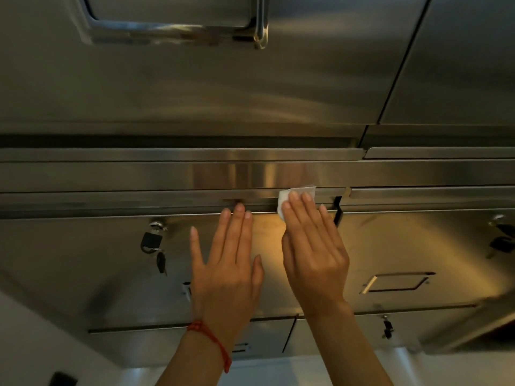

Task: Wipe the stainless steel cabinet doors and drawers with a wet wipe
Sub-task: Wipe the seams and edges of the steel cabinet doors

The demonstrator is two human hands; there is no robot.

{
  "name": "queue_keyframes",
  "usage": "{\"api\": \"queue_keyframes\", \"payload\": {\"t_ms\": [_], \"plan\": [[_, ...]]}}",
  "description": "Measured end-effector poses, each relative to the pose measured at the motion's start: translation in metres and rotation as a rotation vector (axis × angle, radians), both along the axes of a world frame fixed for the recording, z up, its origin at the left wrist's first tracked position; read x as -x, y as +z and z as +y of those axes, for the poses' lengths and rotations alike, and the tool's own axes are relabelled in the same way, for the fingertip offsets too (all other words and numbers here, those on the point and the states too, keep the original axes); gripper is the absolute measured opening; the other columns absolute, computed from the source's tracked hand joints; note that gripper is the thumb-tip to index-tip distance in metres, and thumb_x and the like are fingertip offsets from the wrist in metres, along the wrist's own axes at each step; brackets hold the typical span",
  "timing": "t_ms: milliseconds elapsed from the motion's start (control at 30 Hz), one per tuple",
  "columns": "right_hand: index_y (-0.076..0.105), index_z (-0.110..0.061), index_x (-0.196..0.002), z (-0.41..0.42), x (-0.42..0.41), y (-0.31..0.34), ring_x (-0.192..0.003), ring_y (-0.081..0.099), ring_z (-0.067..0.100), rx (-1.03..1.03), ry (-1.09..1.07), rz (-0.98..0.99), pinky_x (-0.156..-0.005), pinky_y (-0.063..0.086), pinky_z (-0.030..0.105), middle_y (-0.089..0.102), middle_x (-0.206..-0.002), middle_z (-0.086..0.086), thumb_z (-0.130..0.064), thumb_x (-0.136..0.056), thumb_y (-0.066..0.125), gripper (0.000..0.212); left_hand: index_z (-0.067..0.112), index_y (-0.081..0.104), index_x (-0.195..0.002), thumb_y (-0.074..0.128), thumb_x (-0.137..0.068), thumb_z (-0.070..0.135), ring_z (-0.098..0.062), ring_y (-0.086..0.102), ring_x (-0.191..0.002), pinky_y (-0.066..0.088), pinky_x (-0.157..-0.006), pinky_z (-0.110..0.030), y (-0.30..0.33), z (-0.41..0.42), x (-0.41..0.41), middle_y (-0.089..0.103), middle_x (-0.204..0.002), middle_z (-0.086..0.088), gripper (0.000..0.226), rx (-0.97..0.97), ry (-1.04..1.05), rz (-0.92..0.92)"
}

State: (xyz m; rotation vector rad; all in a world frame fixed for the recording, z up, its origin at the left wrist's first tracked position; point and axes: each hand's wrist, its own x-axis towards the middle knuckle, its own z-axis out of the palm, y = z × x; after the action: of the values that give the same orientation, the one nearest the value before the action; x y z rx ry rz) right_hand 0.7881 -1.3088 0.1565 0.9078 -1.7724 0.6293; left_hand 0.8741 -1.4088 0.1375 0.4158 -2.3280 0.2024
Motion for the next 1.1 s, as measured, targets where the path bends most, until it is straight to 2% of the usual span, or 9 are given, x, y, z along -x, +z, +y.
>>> {"api": "queue_keyframes", "payload": {"t_ms": [200, 433, 633, 833, 1000, 1100], "plan": [[0.062, 0.004, -0.114, 0.002, 0.000, 0.001, -0.116, 0.056, 0.032, 0.095, -0.049, -0.062, -0.100, 0.042, 0.042, 0.060, -0.120, 0.020, 0.001, -0.086, 0.058, 0.028, 0.003, 0.044, -0.136, 0.038, -0.088, 0.030, -0.029, 0.041, -0.131, 0.026, -0.102, -0.065, 0.004, 0.000, -0.003, 0.042, -0.143, -0.014, 0.055, 0.002, -0.005, -0.018], [0.062, 0.001, -0.117, -0.004, -0.004, 0.002, -0.120, 0.053, 0.026, -0.008, 0.009, -0.023, -0.101, 0.043, 0.041, 0.058, -0.125, 0.016, 0.001, -0.088, 0.058, 0.029, 0.003, 0.044, -0.135, 0.038, -0.086, 0.030, -0.029, 0.041, -0.131, 0.025, -0.103, -0.065, 0.005, 0.001, -0.002, 0.042, -0.143, -0.014, 0.056, -0.019, -0.015, -0.010], [0.062, 0.004, -0.114, -0.006, -0.004, 0.002, -0.117, 0.055, 0.032, 0.085, -0.017, -0.062, -0.100, 0.044, 0.042, 0.060, -0.121, 0.019, 0.001, -0.088, 0.056, 0.027, 0.003, 0.044, -0.136, 0.038, -0.087, 0.030, -0.029, 0.041, -0.131, 0.023, -0.103, -0.065, 0.003, -0.001, -0.003, 0.043, -0.143, -0.014, 0.056, -0.012, -0.024, -0.003], [0.064, 0.001, -0.115, -0.013, -0.008, 0.002, -0.120, 0.053, 0.026, -0.036, 0.058, -0.026, -0.102, 0.042, 0.040, 0.059, -0.124, 0.016, 0.001, -0.088, 0.057, 0.028, 0.004, 0.044, -0.135, 0.039, -0.087, 0.031, -0.029, 0.042, -0.131, 0.025, -0.103, -0.065, 0.003, -0.002, -0.003, 0.043, -0.142, -0.013, 0.055, 0.001, -0.029, -0.001], [0.062, 0.003, -0.114, -0.003, -0.003, 0.000, -0.117, 0.055, 0.032, 0.073, -0.023, -0.076, -0.100, 0.043, 0.042, 0.059, -0.122, 0.018, 0.000, -0.088, 0.055, 0.027, 0.003, 0.049, -0.133, 0.038, -0.085, 0.029, -0.028, 0.045, -0.128, 0.027, -0.101, -0.066, 0.006, -0.004, -0.004, 0.047, -0.140, -0.013, 0.055, 0.010, -0.036, 0.000], [0.063, 0.004, -0.112, -0.011, -0.008, 0.002, -0.117, 0.055, 0.032, 0.093, 0.001, -0.072, -0.102, 0.041, 0.039, 0.061, -0.120, 0.019, 0.000, -0.087, 0.054, 0.027, 0.003, 0.049, -0.132, 0.038, -0.085, 0.029, -0.029, 0.046, -0.128, 0.027, -0.100, -0.066, 0.007, -0.004, -0.004, 0.047, -0.139, -0.013, 0.055, 0.013, -0.029, -0.003]]}}
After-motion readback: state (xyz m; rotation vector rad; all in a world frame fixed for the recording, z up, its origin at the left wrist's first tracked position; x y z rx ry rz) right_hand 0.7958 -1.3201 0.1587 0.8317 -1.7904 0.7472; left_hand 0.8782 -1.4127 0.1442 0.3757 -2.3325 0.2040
